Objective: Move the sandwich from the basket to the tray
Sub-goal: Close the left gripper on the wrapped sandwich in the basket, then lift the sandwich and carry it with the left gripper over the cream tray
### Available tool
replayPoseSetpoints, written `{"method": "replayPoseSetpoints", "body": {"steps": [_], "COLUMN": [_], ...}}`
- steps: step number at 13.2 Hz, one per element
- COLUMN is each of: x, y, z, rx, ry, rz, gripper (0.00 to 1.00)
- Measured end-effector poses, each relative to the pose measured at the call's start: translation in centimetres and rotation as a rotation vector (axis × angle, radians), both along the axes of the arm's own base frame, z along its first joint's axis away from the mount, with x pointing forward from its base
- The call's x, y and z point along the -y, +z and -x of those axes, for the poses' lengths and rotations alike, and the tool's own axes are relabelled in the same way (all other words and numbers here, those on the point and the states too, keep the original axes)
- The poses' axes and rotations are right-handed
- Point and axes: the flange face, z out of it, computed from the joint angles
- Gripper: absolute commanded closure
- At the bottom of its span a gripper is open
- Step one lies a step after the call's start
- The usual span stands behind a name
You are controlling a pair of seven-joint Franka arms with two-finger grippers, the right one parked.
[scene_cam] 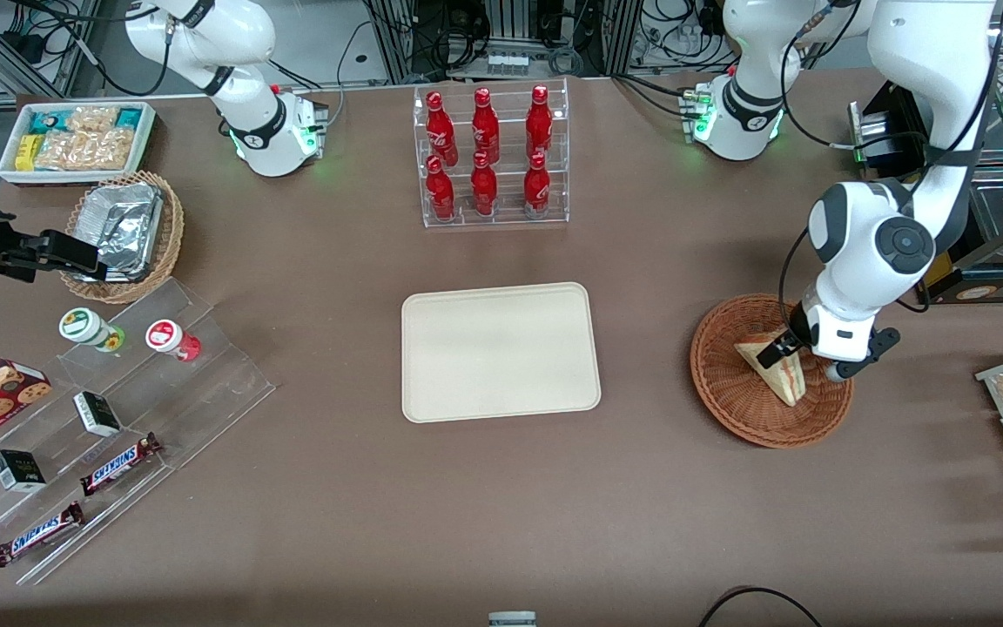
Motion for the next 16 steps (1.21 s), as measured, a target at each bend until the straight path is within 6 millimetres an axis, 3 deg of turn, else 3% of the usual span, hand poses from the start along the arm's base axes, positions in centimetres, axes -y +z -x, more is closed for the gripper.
{"method": "replayPoseSetpoints", "body": {"steps": [2, 3, 4, 5, 6, 12, 14, 16], "x": [0.0, 0.0, 0.0, 0.1, 0.1, 0.2, 0.2, 0.3], "y": [-0.9, -1.3, -1.6, -1.8, -1.8, -1.0, 1.4, 5.2], "z": [0.1, 0.2, 0.2, 0.2, 0.2, 0.1, -0.1, 0.0], "rx": [-0.015, -0.021, -0.026, -0.028, -0.027, -0.018, -0.008, -0.009], "ry": [0.000, 0.000, -0.001, -0.001, -0.001, -0.017, -0.042, -0.052], "rz": [0.000, 0.000, 0.000, 0.000, 0.000, -0.011, -0.032, -0.049], "gripper": [0.01, 0.08, 0.41, 0.81, 1.00, 1.00, 1.00, 1.00]}}
